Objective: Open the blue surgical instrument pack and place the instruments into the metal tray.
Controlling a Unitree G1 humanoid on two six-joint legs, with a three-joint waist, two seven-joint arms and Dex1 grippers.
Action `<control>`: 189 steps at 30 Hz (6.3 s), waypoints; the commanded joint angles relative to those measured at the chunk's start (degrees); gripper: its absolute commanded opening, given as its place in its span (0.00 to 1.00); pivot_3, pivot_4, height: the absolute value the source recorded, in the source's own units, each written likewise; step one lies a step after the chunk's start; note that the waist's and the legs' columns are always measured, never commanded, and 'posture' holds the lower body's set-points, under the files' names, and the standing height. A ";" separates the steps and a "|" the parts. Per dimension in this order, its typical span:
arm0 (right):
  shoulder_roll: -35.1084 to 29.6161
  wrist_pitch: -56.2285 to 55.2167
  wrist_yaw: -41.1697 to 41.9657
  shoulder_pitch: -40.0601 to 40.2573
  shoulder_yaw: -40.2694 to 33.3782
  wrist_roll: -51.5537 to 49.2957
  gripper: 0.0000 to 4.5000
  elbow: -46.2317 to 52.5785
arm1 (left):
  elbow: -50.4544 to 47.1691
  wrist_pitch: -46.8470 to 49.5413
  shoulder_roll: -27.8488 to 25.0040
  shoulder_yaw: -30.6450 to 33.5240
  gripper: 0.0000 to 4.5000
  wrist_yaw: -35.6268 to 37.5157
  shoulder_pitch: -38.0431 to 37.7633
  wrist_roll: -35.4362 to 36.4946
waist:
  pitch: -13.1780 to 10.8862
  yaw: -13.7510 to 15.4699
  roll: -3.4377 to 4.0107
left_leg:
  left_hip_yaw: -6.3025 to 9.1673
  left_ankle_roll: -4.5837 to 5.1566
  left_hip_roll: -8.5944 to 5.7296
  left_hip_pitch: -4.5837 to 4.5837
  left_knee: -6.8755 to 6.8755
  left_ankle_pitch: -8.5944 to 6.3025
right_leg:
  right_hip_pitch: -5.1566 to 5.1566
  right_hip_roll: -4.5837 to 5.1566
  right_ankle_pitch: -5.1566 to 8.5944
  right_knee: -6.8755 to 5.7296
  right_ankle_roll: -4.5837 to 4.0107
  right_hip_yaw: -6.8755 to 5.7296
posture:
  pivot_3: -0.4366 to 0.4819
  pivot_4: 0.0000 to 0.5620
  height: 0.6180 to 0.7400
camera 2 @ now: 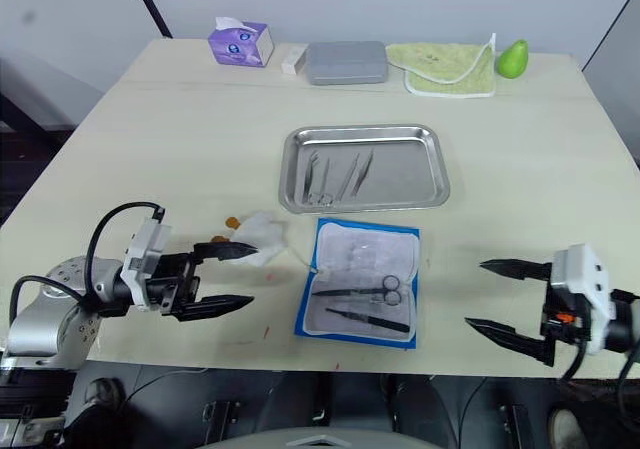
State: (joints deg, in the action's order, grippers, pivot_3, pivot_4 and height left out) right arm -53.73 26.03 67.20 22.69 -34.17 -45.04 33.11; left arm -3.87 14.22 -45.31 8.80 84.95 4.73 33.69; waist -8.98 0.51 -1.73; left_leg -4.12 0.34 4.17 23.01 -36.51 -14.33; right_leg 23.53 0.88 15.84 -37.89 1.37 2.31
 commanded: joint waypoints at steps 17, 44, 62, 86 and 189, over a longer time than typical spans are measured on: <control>-4.54 10.84 2.06 0.65 -14.46 -9.02 1.00 7.99 | 7.37 -9.37 9.50 -17.77 0.98 -1.55 14.32 -13.15 | -0.06 0.14 -0.15 | 0.02 0.01 -0.02 0.15 -0.52 0.00 | -0.15 -0.14 -0.08 -0.09 0.12 -0.08 | 0.48 0.27 1.00; -3.38 11.67 -2.59 -2.29 -8.67 -10.65 1.00 11.07 | 30.92 -29.48 16.90 -26.31 0.98 0.93 20.45 -25.28 | 0.38 0.21 0.46 | 0.60 0.18 -0.05 0.55 -1.81 -0.07 | -0.49 -0.40 -0.39 -0.30 0.50 -0.12 | 0.48 0.27 1.00; 0.64 12.78 -21.05 -26.36 33.75 13.02 1.00 6.55 | 26.90 -27.27 15.93 -26.33 0.98 -0.10 18.70 -24.94 | 0.89 0.08 0.87 | 0.54 0.23 -0.04 0.55 -1.84 -0.10 | -0.46 -0.45 -0.41 -0.31 0.49 0.01 | 0.48 0.27 1.00; 9.06 7.11 -17.39 -39.56 56.37 33.39 0.72 -7.29 | 24.03 -23.70 14.59 -25.87 1.00 -1.42 18.47 -24.00 | 0.89 0.18 0.88 | 0.31 0.31 -0.01 0.72 -1.94 -0.15 | -0.11 -0.52 -0.41 -0.62 0.45 0.25 | 0.48 0.27 1.00; -13.45 18.91 0.57 -43.05 42.79 27.49 0.02 0.63 | 21.95 -22.13 13.80 -26.28 1.00 -5.08 15.19 -24.74 | 1.25 0.09 0.77 | 0.13 0.32 0.02 0.68 -2.08 -0.15 | 0.08 -0.46 -0.33 -0.97 0.32 0.39 | 0.48 0.27 1.00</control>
State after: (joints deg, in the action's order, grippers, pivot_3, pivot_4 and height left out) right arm -66.14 46.76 66.58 -20.80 12.38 -16.17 33.11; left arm 16.48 -8.22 -30.82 -15.59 79.80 21.91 11.41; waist -7.73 0.60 -0.96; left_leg -4.00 0.66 4.20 23.68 -38.59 -14.47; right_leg 23.61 0.42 15.51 -38.86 1.68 2.71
